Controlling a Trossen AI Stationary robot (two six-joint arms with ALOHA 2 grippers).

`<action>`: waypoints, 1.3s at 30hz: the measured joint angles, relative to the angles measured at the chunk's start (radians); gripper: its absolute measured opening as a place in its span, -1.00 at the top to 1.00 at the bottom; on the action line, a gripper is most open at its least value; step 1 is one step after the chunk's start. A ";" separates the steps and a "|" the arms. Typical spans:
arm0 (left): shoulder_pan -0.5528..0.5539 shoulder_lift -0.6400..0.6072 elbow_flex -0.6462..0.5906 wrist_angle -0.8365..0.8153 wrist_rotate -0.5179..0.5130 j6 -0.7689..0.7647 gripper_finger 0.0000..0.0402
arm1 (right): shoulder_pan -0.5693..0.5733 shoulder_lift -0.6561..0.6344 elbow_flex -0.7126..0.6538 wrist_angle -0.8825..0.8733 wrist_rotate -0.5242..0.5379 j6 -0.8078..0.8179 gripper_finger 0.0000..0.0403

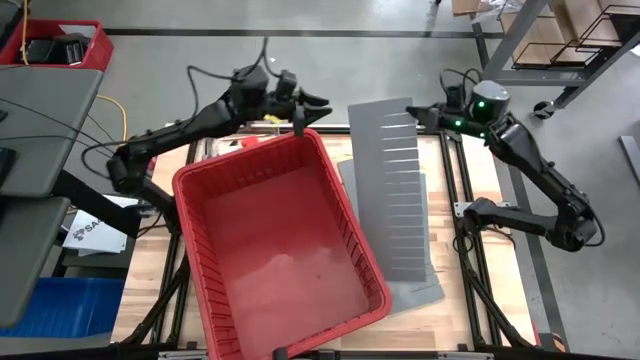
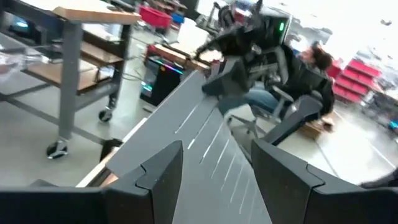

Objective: Sort blocks
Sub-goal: Assemble the bin divider into the red bin

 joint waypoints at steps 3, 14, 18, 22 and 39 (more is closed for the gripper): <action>0.013 0.072 0.076 -0.065 0.023 0.039 0.03 | 0.000 0.000 0.059 -0.048 -0.002 -0.012 1.00; 0.055 0.238 0.151 0.018 0.151 -0.100 -0.27 | 0.000 0.000 0.190 -0.098 -0.011 -0.022 1.00; 0.055 0.263 0.152 0.110 0.194 -0.162 -0.31 | 0.000 -0.001 0.192 -0.098 -0.026 -0.004 1.00; 0.047 0.280 0.152 0.162 0.231 -0.175 -0.32 | 0.000 0.000 0.192 -0.097 -0.045 -0.002 1.00; 0.012 0.325 0.151 0.309 0.292 -0.253 0.05 | 0.000 -0.001 0.192 -0.041 -0.112 0.009 1.00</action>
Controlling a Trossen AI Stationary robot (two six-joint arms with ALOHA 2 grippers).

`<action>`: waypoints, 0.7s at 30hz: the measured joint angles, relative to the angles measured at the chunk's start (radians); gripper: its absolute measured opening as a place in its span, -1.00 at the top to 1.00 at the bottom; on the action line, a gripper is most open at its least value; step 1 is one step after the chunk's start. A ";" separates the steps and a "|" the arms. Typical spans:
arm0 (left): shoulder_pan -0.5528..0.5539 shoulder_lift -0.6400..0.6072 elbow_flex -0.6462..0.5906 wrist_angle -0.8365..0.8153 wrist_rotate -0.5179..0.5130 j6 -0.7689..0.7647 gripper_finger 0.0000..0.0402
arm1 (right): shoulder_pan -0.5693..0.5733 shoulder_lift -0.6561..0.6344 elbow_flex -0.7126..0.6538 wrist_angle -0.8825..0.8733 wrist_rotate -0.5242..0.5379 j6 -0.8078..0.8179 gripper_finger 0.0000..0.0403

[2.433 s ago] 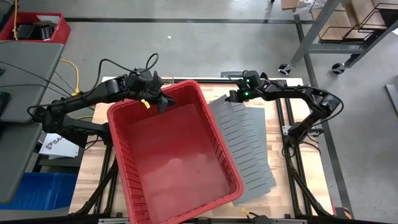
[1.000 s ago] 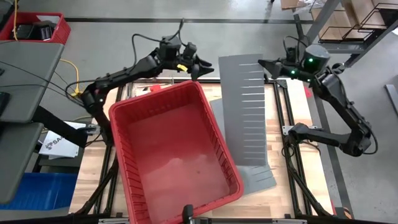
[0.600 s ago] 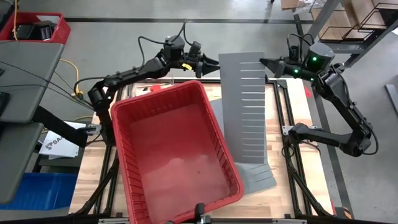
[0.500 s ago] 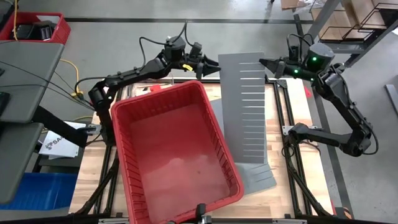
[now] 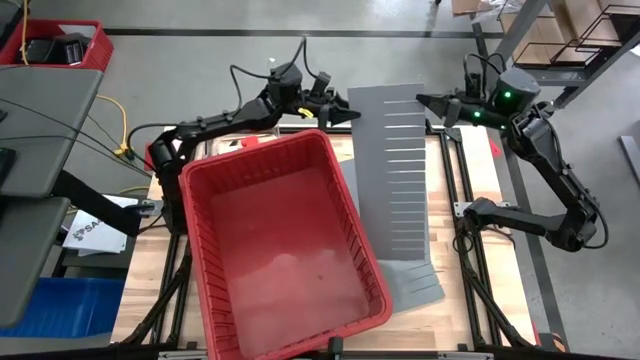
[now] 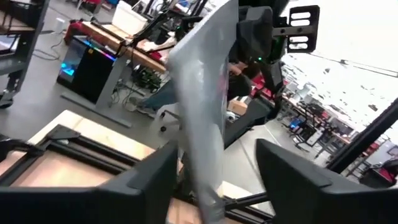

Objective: Sort blocks
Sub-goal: Assemble the bin divider into the red bin

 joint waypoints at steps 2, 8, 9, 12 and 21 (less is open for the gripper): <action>-0.011 0.000 0.000 0.018 0.000 0.001 0.36 | 0.000 0.000 0.000 0.023 -0.008 0.016 1.00; -0.024 -0.001 0.000 0.081 -0.002 -0.052 0.95 | 0.000 0.000 0.000 0.066 -0.033 0.020 1.00; -0.024 -0.005 0.000 0.079 0.000 -0.054 0.97 | 0.000 0.000 0.000 0.067 -0.034 0.026 1.00; -0.018 -0.022 0.000 0.076 0.002 -0.059 0.98 | 0.000 -0.001 0.000 0.074 -0.035 0.041 0.92; 0.031 -0.070 0.000 0.038 0.000 -0.061 0.99 | -0.001 -0.040 0.042 0.130 0.006 -0.027 0.18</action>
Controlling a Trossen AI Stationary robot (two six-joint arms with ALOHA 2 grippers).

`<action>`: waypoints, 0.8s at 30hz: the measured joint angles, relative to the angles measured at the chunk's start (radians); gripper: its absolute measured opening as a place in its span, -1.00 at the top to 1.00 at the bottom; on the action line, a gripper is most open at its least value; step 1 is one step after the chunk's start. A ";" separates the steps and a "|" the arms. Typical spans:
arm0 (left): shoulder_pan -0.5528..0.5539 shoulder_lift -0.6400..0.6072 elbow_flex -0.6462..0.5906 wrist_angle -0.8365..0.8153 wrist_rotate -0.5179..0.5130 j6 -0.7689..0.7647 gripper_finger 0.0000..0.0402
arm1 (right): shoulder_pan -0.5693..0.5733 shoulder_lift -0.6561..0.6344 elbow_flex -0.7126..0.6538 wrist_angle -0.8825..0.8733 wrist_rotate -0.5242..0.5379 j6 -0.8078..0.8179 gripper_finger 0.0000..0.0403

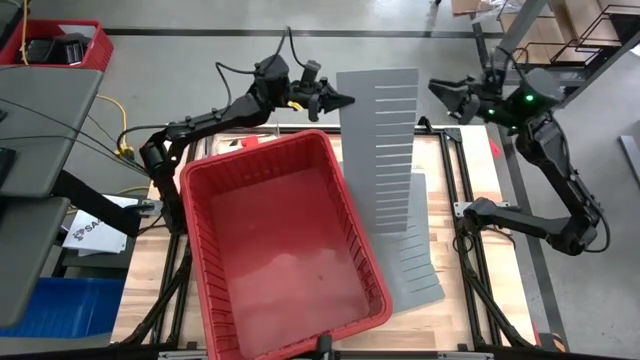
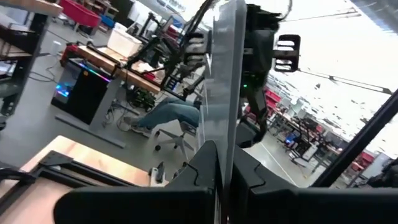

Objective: Sort blocks
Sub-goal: Assemble the bin divider into the red bin

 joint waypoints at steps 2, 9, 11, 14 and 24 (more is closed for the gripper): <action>0.005 -0.005 0.000 0.002 -0.005 0.000 0.99 | -0.001 0.000 0.049 -0.059 0.009 -0.062 0.09; 0.034 -0.051 -0.001 0.034 -0.056 -0.018 1.00 | 0.000 0.007 0.259 -0.531 0.075 -0.258 0.04; 0.041 -0.062 -0.001 0.036 -0.059 -0.026 1.00 | 0.000 0.006 0.293 -0.699 0.123 -0.299 0.04; 0.046 -0.075 -0.001 0.038 -0.060 -0.051 1.00 | 0.000 0.000 0.302 -0.914 0.159 -0.343 0.04; 0.051 -0.128 -0.001 0.045 -0.062 -0.096 1.00 | 0.000 -0.105 0.017 -1.045 0.152 -0.361 0.03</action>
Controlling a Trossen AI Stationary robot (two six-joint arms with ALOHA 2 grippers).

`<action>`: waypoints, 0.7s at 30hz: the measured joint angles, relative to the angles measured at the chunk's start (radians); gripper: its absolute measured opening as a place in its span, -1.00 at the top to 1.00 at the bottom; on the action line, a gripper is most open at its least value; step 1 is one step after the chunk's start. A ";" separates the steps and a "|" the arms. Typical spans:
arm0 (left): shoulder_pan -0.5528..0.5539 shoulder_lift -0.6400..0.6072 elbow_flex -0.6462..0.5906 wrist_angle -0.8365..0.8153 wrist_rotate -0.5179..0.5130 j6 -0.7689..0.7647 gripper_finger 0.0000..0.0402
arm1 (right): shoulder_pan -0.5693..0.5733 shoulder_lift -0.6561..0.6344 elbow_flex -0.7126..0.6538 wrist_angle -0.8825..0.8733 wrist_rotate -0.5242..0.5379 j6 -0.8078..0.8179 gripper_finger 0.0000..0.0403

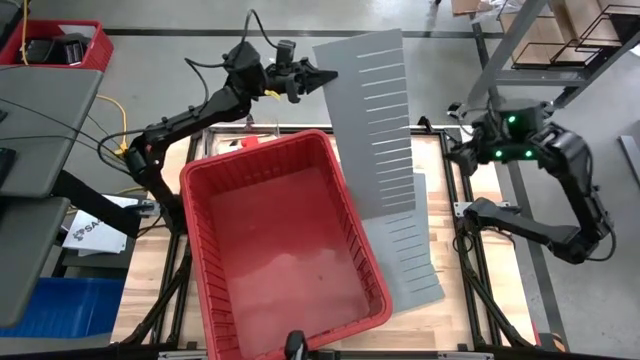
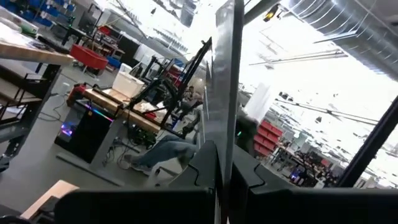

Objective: Sort blocks
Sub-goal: Assemble the bin divider into the red bin

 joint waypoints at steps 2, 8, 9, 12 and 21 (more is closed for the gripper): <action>0.003 -0.013 0.000 0.000 0.000 -0.002 1.00 | 0.000 -0.033 -0.081 0.030 -0.082 0.009 0.03; 0.020 -0.051 0.000 0.000 -0.013 -0.018 1.00 | 0.000 -0.139 -0.278 0.118 -0.216 0.089 0.03; 0.022 -0.058 0.000 -0.001 -0.014 -0.019 1.00 | 0.000 -0.156 -0.307 0.119 -0.215 0.089 0.03; 0.024 -0.073 0.001 0.000 -0.036 -0.025 1.00 | 0.000 -0.202 -0.390 0.133 -0.216 0.093 0.03; 0.029 -0.077 0.001 -0.003 -0.053 -0.028 1.00 | 0.000 -0.327 -0.631 0.413 -0.347 0.203 0.03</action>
